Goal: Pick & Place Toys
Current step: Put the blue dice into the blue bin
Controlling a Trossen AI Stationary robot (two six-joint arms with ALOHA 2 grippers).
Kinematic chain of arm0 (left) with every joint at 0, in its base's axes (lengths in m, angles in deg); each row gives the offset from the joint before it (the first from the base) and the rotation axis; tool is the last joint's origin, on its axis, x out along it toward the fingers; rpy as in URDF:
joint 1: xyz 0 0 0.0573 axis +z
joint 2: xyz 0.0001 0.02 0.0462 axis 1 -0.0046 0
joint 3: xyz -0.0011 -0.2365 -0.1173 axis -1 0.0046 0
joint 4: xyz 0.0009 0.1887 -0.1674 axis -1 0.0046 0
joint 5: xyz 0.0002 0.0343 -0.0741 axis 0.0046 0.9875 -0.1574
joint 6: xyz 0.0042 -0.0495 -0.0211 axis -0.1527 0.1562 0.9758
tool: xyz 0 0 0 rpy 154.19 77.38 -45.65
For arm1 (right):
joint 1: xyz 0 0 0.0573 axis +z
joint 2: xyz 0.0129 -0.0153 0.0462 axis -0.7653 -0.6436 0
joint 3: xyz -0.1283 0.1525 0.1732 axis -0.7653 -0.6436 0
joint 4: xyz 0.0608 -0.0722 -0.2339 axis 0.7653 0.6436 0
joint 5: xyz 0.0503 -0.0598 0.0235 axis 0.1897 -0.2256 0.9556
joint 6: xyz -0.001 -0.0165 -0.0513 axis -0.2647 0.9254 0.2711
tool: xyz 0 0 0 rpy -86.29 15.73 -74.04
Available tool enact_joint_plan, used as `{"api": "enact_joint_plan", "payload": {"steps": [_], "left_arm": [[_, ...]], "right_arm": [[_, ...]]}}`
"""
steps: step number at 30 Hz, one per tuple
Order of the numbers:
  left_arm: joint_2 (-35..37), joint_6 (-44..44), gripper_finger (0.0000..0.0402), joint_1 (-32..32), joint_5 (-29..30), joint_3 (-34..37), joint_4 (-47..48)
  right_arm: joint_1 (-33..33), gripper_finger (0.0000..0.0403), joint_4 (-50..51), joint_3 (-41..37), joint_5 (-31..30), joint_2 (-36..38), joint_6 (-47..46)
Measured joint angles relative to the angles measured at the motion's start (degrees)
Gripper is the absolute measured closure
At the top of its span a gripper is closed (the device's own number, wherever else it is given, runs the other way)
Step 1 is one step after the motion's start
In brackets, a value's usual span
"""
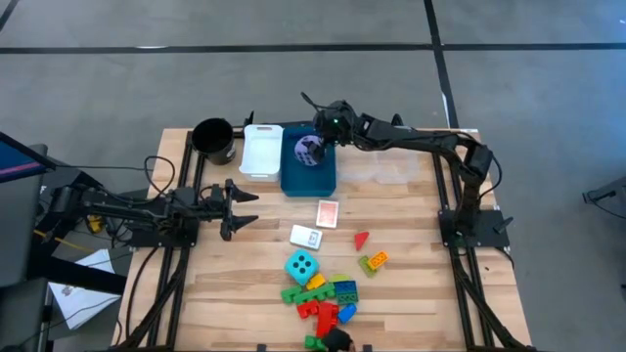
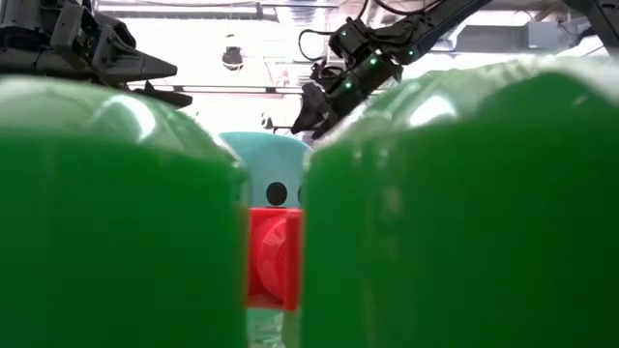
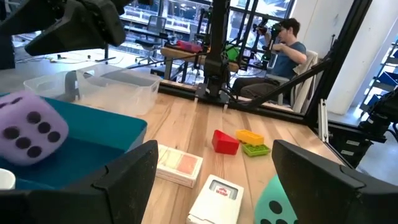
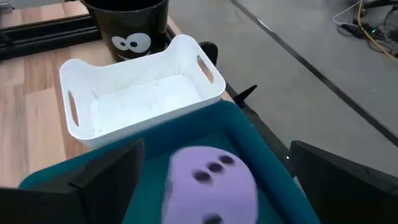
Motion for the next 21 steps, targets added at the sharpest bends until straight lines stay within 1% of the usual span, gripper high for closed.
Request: {"api": "enact_joint_plan", "payload": {"steps": [3,6,9,11,13,17,21], "left_arm": [[0.01,0.99,0.0092,0.0,0.0,0.0,0.32],[0.02,1.14,0.0092,-0.01,0.0,0.0,0.4],[0.02,1.16,0.0092,0.0,0.0,0.0,0.4],[0.01,1.16,0.0092,-0.01,0.0,0.0,0.4],[0.01,1.18,0.0092,0.0,0.0,0.0,0.39],[0.0,1.18,0.0092,0.0,0.0,0.0,0.38],[0.0,1.27,0.0092,0.0,0.0,0.0,0.35]], "right_arm": [[0.86,0.0004,5.2,1.91,-0.11,0.0,-1.98],[3.22,0.0005,10.44,2.61,-0.5,0.07,-2.55],[7.73,0.0004,13.83,2.52,-1.3,0.04,-3.99],[11.93,0.0005,15.14,2.55,-3.35,0.04,-4.9],[16.64,0.0005,16.11,2.52,-7.69,0.04,-5.85],[27.18,0.0005,15.58,2.52,-19.84,0.04,-8.49],[36.88,0.0006,14.22,2.52,-29.53,0.04,-14.27]]}}
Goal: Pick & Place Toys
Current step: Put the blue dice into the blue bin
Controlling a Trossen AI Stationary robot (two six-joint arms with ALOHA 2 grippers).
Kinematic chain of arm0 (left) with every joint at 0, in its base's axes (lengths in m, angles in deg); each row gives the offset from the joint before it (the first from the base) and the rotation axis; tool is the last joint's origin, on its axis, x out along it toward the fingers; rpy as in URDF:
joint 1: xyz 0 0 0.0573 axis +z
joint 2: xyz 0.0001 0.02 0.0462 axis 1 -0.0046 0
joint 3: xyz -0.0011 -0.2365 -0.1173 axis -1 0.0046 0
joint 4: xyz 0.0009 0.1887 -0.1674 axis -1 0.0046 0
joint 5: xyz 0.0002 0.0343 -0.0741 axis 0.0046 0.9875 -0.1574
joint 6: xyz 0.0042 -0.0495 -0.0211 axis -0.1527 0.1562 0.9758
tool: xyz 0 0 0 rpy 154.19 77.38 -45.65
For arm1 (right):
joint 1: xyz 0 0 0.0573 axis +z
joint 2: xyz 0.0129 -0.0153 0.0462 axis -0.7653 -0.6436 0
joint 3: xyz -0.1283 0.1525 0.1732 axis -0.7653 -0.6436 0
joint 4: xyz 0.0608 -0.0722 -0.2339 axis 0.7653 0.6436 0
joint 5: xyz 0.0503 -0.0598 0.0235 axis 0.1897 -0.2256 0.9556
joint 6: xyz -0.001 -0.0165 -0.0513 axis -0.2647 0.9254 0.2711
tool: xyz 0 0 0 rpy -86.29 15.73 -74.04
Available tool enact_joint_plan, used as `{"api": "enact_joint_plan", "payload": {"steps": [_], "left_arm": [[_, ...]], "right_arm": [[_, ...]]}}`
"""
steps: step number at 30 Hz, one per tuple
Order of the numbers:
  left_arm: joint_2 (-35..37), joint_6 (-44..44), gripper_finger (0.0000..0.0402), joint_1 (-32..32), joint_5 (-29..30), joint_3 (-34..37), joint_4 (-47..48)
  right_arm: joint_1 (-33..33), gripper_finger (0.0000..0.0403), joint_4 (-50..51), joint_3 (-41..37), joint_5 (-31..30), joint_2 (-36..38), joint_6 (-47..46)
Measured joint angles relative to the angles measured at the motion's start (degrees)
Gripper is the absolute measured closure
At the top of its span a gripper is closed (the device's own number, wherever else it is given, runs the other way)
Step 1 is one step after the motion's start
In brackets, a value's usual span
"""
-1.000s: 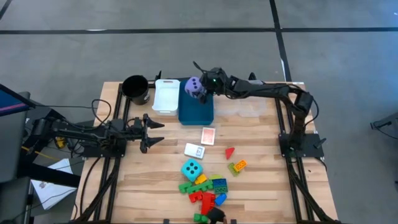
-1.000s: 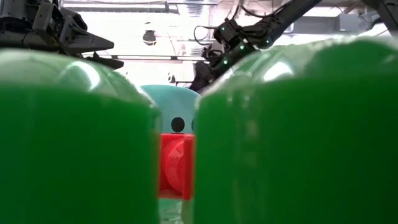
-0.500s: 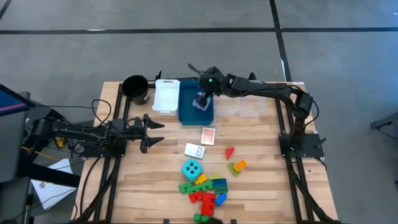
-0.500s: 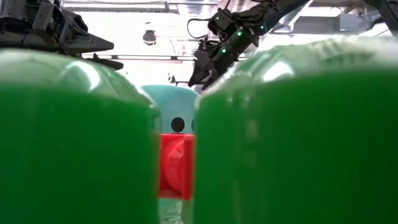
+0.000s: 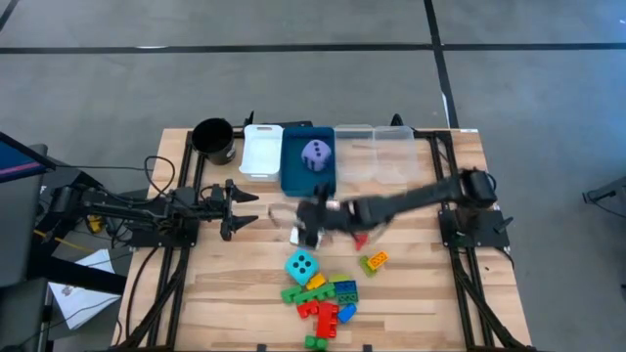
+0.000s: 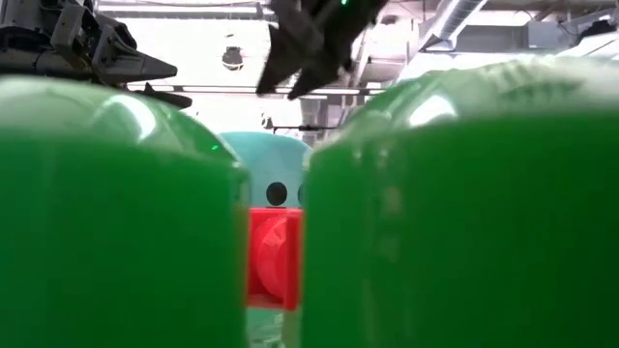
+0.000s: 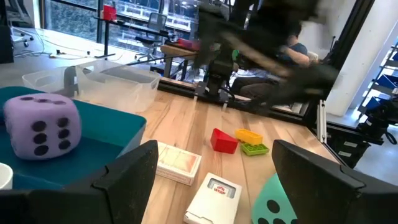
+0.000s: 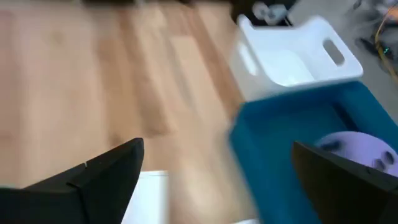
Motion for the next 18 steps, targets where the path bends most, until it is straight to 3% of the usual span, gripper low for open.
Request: {"api": "enact_joint_plan", "payload": {"steps": [6,14,18], "left_arm": [[0.0,0.15,0.0092,0.0,0.0,0.0,-0.28],[0.0,0.15,0.0092,0.0,0.0,0.0,-0.24],[0.0,2.24,0.0092,-0.01,-0.02,0.0,0.09]], "right_arm": [[9.55,0.0008,-3.83,0.0,-8.1,-0.16,-8.07],[17.57,0.0008,-2.37,-0.02,-19.95,-0.17,-21.05],[20.1,0.0008,-1.53,-0.06,-21.84,-0.17,-26.57]]}}
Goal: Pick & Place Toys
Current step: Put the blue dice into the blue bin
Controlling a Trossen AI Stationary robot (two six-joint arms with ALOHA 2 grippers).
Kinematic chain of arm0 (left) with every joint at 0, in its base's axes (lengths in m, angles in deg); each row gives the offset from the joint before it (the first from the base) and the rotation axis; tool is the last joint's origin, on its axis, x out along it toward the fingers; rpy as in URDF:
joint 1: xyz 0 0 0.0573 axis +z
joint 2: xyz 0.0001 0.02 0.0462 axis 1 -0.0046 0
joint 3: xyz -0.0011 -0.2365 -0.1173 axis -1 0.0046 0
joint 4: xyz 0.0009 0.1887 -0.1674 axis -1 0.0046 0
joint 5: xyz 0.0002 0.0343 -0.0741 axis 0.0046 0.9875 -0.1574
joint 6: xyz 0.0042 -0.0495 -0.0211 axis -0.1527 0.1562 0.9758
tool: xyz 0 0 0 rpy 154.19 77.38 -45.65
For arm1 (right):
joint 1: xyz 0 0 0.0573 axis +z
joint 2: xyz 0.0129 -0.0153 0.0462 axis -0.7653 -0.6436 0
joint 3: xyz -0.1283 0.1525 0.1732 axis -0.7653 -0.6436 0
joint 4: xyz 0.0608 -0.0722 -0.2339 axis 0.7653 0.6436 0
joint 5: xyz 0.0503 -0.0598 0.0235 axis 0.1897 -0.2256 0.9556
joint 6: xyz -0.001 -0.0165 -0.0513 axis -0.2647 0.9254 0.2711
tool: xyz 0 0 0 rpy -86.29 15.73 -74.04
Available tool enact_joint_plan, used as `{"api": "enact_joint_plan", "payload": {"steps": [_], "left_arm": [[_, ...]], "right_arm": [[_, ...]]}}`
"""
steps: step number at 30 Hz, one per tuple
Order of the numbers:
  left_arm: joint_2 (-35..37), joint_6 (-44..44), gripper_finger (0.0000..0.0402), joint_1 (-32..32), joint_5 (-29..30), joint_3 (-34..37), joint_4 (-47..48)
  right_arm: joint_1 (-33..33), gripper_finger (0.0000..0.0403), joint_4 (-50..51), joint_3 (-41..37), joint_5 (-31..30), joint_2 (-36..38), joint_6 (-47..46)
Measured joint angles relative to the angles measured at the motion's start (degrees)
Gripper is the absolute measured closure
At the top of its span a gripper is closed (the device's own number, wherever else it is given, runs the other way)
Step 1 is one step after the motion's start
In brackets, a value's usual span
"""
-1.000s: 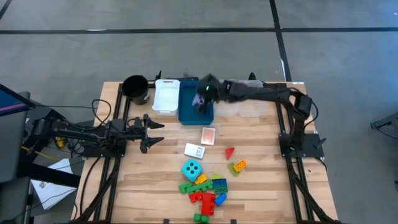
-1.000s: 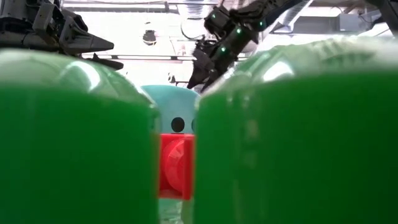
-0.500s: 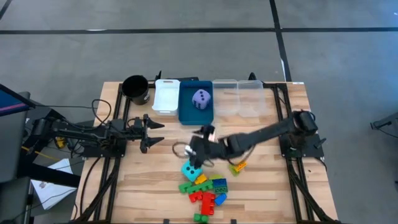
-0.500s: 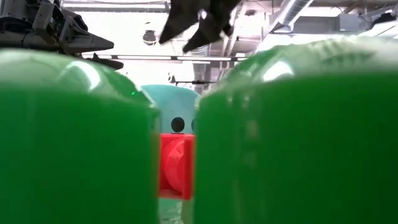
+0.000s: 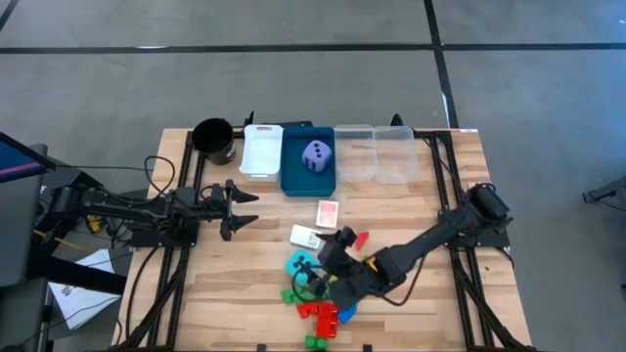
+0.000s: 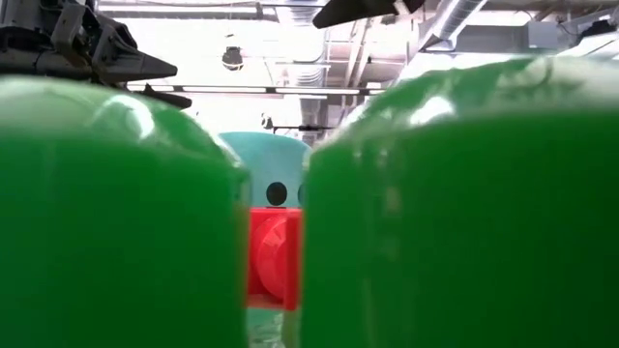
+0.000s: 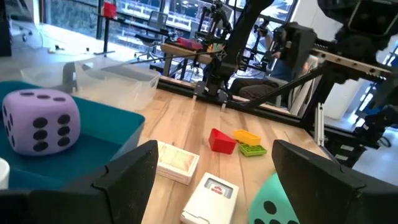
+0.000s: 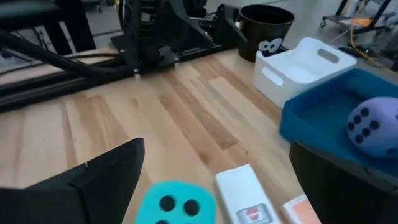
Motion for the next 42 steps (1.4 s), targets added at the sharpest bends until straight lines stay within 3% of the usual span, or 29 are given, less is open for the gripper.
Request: {"api": "enact_joint_plan", "payload": {"steps": [12,17,20,25,28,32,38,42], "left_arm": [[0.02,0.36,0.0092,0.0,0.0,0.0,0.15],[0.02,-3.37,0.0092,0.01,0.22,0.0,-1.14],[0.0,-6.48,0.0092,0.01,0.46,0.0,-1.23],[-2.86,-3.92,0.0092,-1.32,-9.93,0.0,-0.24],[-7.2,-2.47,0.0103,-5.0,-10.99,0.0,-2.15],[-13.69,-0.72,0.0174,-12.23,-8.08,0.0,-9.57],[-21.95,0.23,0.0375,-21.54,-2.0,-1.7,-14.53],[-29.56,1.02,0.0394,-25.85,-1.79,-5.4,-13.0]], "right_arm": [[3.01,0.0008,-20.77,-15.52,-0.38,-0.15,-2.27],[2.64,0.0008,-34.07,-20.62,-5.99,-0.13,-2.37],[2.95,0.0008,-35.02,-21.3,-8.88,-0.13,-4.3],[2.82,0.0008,-35.02,-21.3,-9.4,-0.09,-5.67],[2.88,0.0008,-35.02,-21.3,-9.41,-0.09,-4.24],[2.81,0.0008,-35.05,-21.3,-9.42,-0.09,-2.23],[2.73,0.0008,-35.02,-21.27,-9.57,-0.09,-0.99],[2.91,0.0008,-35.8,-21.27,-9.44,-0.09,-0.97]]}}
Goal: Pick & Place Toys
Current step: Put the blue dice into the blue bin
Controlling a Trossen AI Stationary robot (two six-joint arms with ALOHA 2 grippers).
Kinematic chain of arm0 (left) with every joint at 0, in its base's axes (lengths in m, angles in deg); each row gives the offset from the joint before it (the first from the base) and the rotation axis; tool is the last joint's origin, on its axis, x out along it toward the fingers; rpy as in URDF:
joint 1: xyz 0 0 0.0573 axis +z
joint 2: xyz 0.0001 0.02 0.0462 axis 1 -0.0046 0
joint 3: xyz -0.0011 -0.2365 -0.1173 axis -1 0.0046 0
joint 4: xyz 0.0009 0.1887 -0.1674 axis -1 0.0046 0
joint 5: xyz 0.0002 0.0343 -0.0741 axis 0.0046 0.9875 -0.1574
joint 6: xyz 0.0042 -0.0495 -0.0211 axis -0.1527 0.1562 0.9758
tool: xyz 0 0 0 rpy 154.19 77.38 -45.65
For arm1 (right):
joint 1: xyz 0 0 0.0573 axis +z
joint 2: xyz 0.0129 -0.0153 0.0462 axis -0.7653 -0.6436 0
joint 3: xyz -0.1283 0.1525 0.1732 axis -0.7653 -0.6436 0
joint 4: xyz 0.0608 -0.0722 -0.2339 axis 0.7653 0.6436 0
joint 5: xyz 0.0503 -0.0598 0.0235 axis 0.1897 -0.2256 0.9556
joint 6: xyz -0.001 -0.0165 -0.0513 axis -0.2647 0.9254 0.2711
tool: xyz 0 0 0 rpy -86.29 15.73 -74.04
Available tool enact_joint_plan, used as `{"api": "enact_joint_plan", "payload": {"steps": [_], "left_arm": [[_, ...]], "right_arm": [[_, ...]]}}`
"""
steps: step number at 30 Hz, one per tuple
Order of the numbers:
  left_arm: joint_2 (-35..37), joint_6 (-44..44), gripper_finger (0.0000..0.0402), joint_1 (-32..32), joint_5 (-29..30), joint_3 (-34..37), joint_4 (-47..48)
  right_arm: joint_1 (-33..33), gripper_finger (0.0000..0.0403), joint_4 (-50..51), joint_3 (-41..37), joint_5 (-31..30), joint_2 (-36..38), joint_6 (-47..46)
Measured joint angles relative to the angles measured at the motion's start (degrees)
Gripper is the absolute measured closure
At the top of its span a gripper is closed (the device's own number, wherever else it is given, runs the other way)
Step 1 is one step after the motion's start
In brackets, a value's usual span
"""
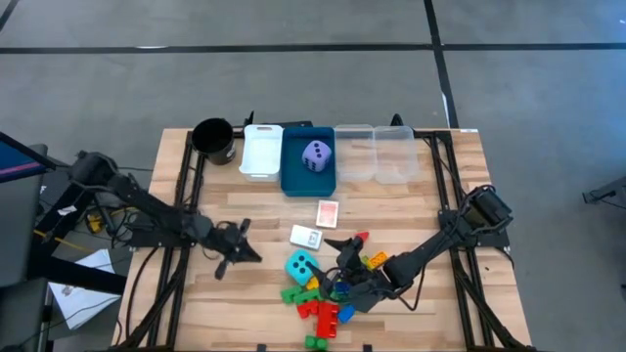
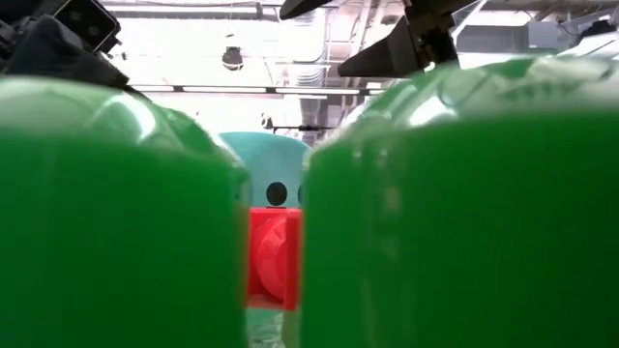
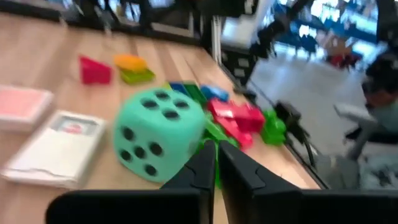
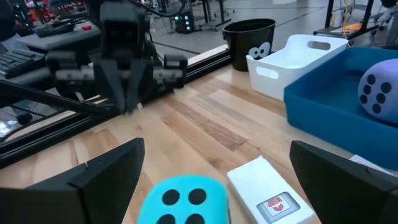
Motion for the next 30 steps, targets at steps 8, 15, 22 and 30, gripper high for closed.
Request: {"api": "enact_joint_plan", "payload": {"steps": [8,15,22,30], "left_arm": [[-18.98,-2.2,0.0401,-5.41,0.22,-12.12,0.17],[-32.09,-2.44,0.0401,-5.28,0.42,-21.6,0.35],[-36.81,-4.67,0.0401,-5.15,10.85,-30.19,9.58],[-36.82,-8.21,0.0401,-5.13,25.91,-36.35,23.75]], "right_arm": [[2.25,0.0008,-1.08,0.0,0.06,0.0,-0.17],[2.91,0.0008,-0.66,0.02,-1.1,0.02,-0.15],[2.52,0.0008,-0.47,0.04,-1.12,0.04,1.21],[2.5,0.0008,-0.47,0.04,-1.05,0.04,1.32]]}}
